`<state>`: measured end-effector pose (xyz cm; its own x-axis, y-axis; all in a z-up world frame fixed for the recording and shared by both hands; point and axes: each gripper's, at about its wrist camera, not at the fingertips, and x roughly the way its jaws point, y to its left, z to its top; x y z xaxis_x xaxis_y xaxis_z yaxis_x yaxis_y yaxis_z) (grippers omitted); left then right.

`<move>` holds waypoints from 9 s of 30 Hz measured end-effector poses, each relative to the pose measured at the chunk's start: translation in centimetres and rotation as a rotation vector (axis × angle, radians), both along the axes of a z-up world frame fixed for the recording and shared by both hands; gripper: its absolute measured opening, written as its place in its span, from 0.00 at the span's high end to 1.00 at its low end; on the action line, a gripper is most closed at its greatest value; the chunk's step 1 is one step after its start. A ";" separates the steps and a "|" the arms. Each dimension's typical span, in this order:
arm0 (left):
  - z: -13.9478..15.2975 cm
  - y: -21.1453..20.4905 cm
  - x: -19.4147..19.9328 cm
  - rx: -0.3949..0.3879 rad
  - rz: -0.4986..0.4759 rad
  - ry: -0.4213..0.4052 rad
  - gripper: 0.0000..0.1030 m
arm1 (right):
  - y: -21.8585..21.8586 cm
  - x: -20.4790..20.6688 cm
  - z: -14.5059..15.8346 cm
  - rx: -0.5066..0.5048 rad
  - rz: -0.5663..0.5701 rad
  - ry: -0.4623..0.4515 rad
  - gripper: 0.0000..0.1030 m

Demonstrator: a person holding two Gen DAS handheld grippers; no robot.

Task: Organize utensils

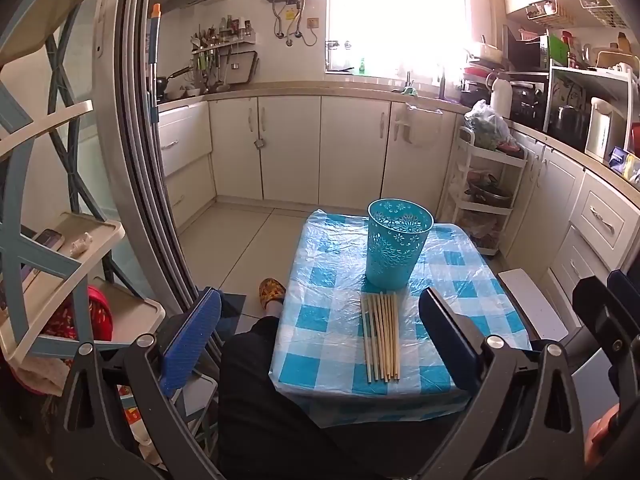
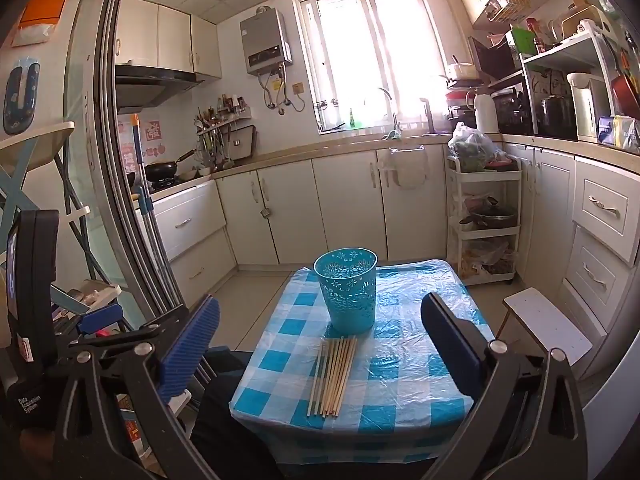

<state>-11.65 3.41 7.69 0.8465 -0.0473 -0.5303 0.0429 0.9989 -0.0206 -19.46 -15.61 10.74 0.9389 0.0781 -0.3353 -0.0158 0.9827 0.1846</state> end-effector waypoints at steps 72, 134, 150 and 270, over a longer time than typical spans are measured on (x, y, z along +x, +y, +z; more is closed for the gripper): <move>-8.9 0.2 9.8 -0.035 -0.013 0.254 0.08 | -2.5 13.9 -12.4 -0.042 -0.004 0.421 0.17; -22.8 -7.5 27.6 -0.005 -0.180 0.537 0.95 | -6.2 27.9 -26.4 0.021 0.171 0.558 0.91; -6.6 -4.4 26.5 -0.280 -0.289 0.188 0.95 | -7.3 27.9 -26.8 0.087 0.184 0.539 0.88; -17.5 0.5 22.5 -0.245 -0.030 0.316 0.25 | -6.6 29.4 -9.3 0.113 0.067 0.026 0.88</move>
